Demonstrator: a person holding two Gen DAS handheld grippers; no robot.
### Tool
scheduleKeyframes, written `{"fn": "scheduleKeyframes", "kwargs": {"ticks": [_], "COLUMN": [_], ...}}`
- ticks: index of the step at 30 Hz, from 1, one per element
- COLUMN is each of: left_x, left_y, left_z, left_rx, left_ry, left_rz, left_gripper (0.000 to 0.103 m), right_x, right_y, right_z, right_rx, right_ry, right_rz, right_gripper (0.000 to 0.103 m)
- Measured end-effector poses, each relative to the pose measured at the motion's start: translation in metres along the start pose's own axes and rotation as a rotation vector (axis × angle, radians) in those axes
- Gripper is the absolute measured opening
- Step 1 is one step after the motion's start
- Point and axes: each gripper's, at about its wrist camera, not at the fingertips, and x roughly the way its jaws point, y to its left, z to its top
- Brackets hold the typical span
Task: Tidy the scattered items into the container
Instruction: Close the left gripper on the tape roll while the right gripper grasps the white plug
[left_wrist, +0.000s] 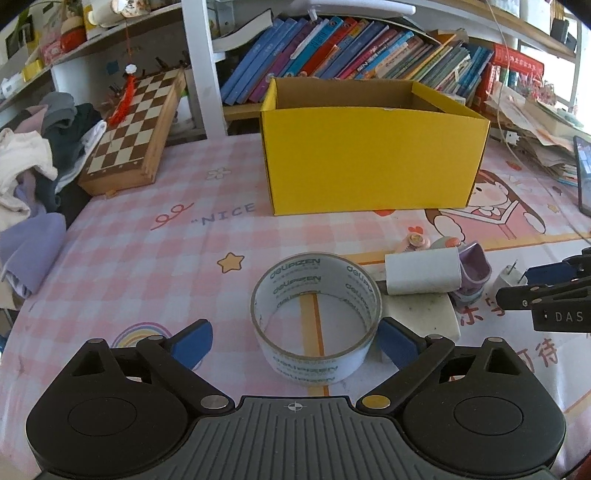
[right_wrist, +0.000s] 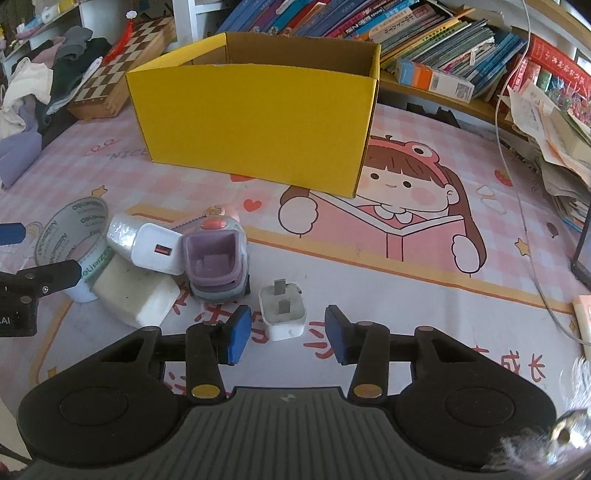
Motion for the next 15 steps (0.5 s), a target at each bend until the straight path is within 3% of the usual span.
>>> {"fn": "scheduleKeyframes", "kwargs": {"ticks": [15], "left_x": [0.024], "left_y": [-0.006], "left_z": [0.008], "left_rx": [0.028], "left_ry": [0.023], "left_rz": [-0.006], "left_gripper": [0.093], "right_x": [0.009], "right_y": [-0.005], "right_z": [0.002], "right_rx": [0.001], "right_ry": [0.024], "right_rz": [0.025], "right_gripper": [0.035]}}
